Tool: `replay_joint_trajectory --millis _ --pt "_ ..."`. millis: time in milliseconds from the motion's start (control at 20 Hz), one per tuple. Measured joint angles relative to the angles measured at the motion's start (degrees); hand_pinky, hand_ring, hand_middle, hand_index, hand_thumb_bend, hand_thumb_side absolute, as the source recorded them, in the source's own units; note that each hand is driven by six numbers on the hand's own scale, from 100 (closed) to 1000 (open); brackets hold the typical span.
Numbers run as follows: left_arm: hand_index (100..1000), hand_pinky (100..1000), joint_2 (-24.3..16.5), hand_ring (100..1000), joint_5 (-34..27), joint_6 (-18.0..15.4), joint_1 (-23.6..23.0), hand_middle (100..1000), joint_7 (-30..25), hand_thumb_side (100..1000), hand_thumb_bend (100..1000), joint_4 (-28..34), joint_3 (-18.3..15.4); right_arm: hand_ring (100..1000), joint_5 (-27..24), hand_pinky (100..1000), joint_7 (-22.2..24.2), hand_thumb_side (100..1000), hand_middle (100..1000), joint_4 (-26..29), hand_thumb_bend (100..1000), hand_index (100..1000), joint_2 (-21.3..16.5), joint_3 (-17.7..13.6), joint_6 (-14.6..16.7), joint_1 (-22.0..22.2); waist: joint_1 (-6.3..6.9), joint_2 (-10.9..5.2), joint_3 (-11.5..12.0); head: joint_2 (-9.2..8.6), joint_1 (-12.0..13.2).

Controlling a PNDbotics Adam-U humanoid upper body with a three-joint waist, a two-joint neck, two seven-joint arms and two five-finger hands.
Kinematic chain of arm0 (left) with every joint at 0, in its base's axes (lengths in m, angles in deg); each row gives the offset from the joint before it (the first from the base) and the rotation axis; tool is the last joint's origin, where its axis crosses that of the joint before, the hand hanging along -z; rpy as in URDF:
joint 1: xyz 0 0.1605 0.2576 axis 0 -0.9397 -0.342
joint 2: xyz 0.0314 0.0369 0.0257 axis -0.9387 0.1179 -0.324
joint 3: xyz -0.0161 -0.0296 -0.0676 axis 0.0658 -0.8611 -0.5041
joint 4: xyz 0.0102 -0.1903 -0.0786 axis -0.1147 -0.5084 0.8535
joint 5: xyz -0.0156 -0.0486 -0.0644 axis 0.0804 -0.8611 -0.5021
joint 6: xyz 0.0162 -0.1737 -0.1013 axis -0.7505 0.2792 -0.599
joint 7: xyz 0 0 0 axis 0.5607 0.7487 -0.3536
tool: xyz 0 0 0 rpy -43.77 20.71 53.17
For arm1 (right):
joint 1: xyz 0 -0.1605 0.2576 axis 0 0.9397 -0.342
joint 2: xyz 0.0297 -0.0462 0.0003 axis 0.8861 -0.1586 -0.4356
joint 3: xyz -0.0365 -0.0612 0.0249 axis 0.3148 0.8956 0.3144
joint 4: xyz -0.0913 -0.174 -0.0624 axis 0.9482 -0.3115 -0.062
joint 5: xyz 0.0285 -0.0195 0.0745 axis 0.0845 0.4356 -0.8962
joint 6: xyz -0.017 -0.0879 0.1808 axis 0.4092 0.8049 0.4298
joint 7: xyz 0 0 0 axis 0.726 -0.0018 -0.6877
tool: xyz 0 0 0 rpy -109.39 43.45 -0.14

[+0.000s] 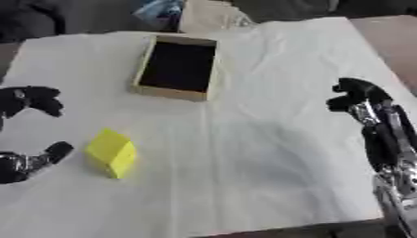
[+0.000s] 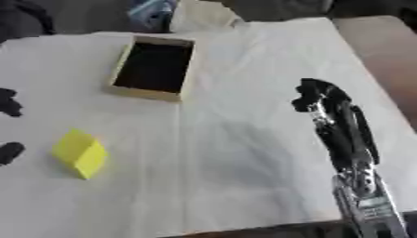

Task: Pick up objects on the table and place them in the box.

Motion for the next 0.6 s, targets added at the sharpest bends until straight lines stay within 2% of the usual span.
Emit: replay_joint_trajectory --millis 250,600 --pt "831 855 0.0 657 0.1 0.0 0.0 638 0.0 360 506 0.0 0.0 627 0.0 653 0.0 766 667 0.0 420 769 0.1 0.0 0.0 0.0 0.06 0.00 0.0 0.24 1.4" --pt "830 852 0.0 663 0.6 -0.2 0.3 644 -0.3 344 517 0.0 0.0 627 0.0 654 0.0 766 667 0.0 420 769 0.1 0.0 0.0 0.0 0.32 0.00 -0.3 0.30 1.5"
